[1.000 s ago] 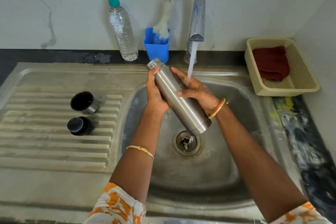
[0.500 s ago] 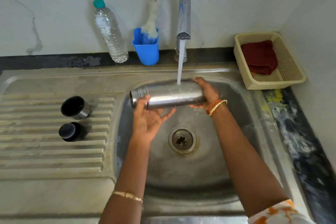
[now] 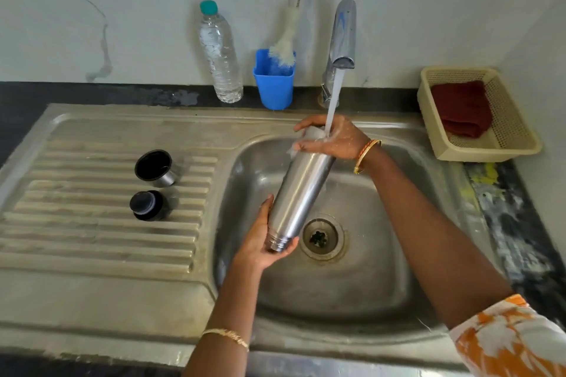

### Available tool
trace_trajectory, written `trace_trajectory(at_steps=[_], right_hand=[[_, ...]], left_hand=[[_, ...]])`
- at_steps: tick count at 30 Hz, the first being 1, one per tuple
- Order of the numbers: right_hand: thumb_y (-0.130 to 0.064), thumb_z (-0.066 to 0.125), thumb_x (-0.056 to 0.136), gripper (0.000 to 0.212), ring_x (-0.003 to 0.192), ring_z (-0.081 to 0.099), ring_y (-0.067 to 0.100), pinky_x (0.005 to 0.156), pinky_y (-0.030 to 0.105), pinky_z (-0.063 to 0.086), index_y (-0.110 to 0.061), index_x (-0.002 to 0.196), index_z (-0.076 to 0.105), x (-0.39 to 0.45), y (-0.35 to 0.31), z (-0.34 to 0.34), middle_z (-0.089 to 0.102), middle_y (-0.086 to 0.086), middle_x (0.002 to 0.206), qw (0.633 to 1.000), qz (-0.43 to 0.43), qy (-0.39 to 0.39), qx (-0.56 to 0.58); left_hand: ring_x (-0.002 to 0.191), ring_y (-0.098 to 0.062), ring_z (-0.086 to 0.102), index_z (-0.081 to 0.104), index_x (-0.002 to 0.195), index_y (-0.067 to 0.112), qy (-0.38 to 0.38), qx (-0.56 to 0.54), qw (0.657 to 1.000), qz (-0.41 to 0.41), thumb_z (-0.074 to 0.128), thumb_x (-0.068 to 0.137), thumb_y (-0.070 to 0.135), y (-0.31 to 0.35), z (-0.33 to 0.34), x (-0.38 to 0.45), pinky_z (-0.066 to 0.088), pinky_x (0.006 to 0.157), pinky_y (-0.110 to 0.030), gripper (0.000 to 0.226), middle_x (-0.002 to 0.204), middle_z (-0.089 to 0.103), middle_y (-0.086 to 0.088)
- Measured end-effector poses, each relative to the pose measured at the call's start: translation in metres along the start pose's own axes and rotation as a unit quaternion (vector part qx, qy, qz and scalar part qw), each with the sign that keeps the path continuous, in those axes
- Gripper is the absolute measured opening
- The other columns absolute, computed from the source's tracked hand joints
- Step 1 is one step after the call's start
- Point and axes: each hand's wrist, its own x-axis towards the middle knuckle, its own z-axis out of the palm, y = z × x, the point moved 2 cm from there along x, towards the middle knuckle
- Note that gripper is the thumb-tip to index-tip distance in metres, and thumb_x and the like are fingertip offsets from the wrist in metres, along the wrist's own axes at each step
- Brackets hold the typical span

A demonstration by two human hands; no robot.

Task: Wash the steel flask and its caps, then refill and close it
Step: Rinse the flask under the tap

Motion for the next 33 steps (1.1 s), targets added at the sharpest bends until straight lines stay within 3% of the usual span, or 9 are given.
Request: trace_trajectory(at_steps=[4,7,10,14,17,22,27,30,33], right_hand=[[-0.019,0.086,0.065,0.048,0.104,0.06,-0.001,0.085,0.018,0.05,-0.023,0.107,0.063,-0.003,-0.006,0.008,0.063,-0.01,0.109,0.997,-0.036,0.02,0.065],[-0.008,0.085,0.065,0.049,0.102,0.064,0.002,0.075,0.018,0.054,-0.008,0.108,0.063,-0.006,-0.007,0.009,0.066,-0.004,0.107,0.994,-0.07,0.028,0.082],[-0.001,0.082,0.067,0.047,0.102,0.066,0.01,0.082,0.024,0.054,0.004,0.109,0.06,-0.01,-0.002,0.01,0.066,0.002,0.106,0.986,-0.105,0.069,0.106],[-0.01,0.084,0.066,0.038,0.1,0.063,0.017,0.092,0.031,0.051,-0.003,0.099,0.066,-0.017,0.004,0.006,0.065,0.002,0.102,0.971,-0.163,0.145,0.092],[-0.018,0.079,0.067,0.031,0.099,0.064,0.02,0.09,0.031,0.051,-0.006,0.093,0.067,-0.027,0.007,0.002,0.067,0.005,0.1,0.953,-0.183,0.189,0.15],[-0.026,0.076,0.066,0.012,0.091,0.063,0.009,0.078,0.024,0.05,-0.029,0.076,0.069,-0.043,0.029,-0.013,0.07,-0.011,0.09,0.902,-0.102,0.304,0.29],[-0.045,0.071,0.06,0.034,0.088,0.054,0.019,0.074,0.032,0.049,-0.022,0.081,0.057,-0.055,0.052,-0.023,0.056,0.002,0.093,0.845,0.021,0.383,0.372],[-0.036,0.058,0.082,0.014,0.079,0.06,0.016,0.07,0.03,0.05,-0.023,0.078,0.062,-0.064,0.066,-0.018,0.061,0.001,0.084,0.845,0.087,0.352,0.392],[-0.026,0.048,0.092,0.028,0.089,0.059,0.018,0.068,0.023,0.044,-0.023,0.075,0.071,-0.067,0.082,-0.011,0.067,0.002,0.092,0.904,0.19,0.311,0.223]], left_hand=[[0.07,-0.031,0.063,0.057,0.118,0.002,0.056,-0.057,0.996,-0.045,0.05,0.088,0.045,-0.007,0.015,0.024,0.057,0.052,-0.032,0.053,0.081,0.066,-0.02],[0.072,-0.033,0.062,0.056,0.115,0.0,0.048,-0.086,0.994,-0.038,0.052,0.09,0.039,-0.007,0.028,0.03,0.059,0.056,-0.035,0.046,0.089,0.062,-0.022],[0.081,-0.034,0.06,0.056,0.111,0.002,0.056,-0.095,0.994,-0.01,0.052,0.09,0.036,0.0,0.04,0.037,0.06,0.06,-0.037,0.04,0.097,0.058,-0.022],[0.087,-0.034,0.058,0.056,0.1,0.003,0.059,-0.08,0.995,0.006,0.051,0.092,0.032,0.015,0.054,0.047,0.056,0.081,-0.044,0.031,0.098,0.057,-0.021],[0.087,-0.033,0.059,0.057,0.1,0.004,0.054,-0.059,0.997,0.022,0.049,0.092,0.03,0.026,0.061,0.049,0.054,0.08,-0.043,0.028,0.095,0.059,-0.02],[0.084,-0.028,0.061,0.059,0.098,0.01,0.051,-0.035,0.995,0.076,0.051,0.094,0.026,0.044,0.068,0.049,0.054,0.072,-0.04,0.018,0.093,0.063,-0.014],[0.092,-0.029,0.067,0.061,0.111,0.007,0.052,-0.082,0.983,0.158,0.067,0.087,0.024,0.052,0.073,0.038,0.059,0.073,-0.038,0.03,0.1,0.069,-0.016],[0.102,-0.031,0.067,0.061,0.112,0.007,0.065,-0.118,0.97,0.204,0.073,0.08,0.023,0.058,0.081,0.028,0.057,0.086,-0.042,0.038,0.109,0.068,-0.017],[0.088,-0.028,0.069,0.065,0.104,0.008,0.105,-0.104,0.96,0.239,0.078,0.064,0.022,0.066,0.087,0.018,0.059,0.07,-0.037,0.044,0.1,0.068,-0.015]])
